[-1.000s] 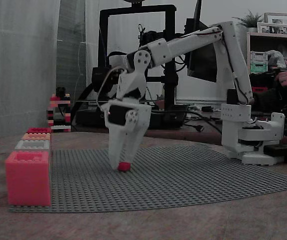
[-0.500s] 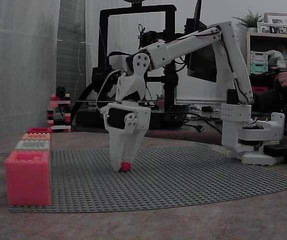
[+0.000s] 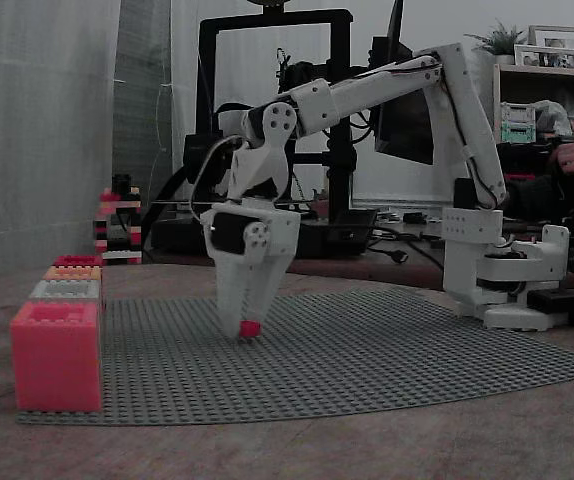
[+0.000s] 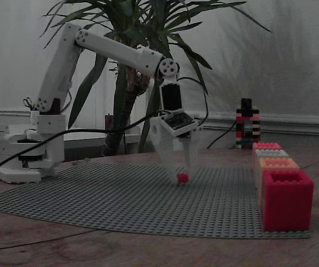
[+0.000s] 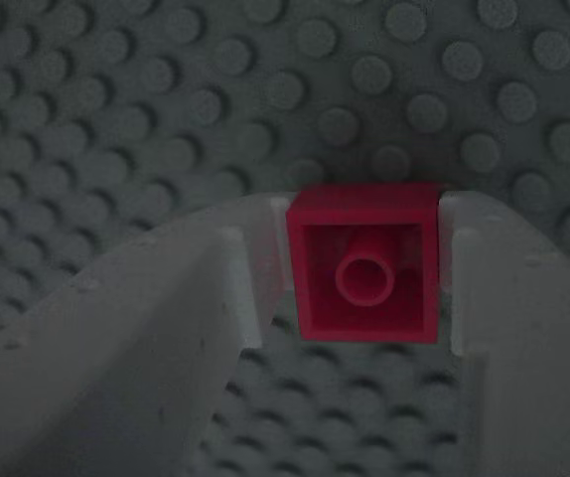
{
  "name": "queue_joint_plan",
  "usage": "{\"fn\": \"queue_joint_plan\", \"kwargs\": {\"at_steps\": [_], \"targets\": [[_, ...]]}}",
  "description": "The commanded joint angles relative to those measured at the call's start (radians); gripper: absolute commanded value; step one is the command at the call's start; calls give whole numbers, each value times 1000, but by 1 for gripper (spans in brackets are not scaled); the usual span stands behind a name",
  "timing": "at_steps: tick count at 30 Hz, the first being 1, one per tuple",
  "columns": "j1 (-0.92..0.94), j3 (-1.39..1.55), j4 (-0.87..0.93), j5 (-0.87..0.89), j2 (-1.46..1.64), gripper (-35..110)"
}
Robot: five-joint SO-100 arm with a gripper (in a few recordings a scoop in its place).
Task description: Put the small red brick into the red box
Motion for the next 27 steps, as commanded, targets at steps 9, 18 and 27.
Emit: {"fn": "queue_joint_plan", "kwargs": {"at_steps": [9, 18, 27], "targets": [[75, -287, 35, 341, 127, 0], [342, -626, 37, 514, 15, 0], [492, -1020, 12, 486, -293, 0]]}}
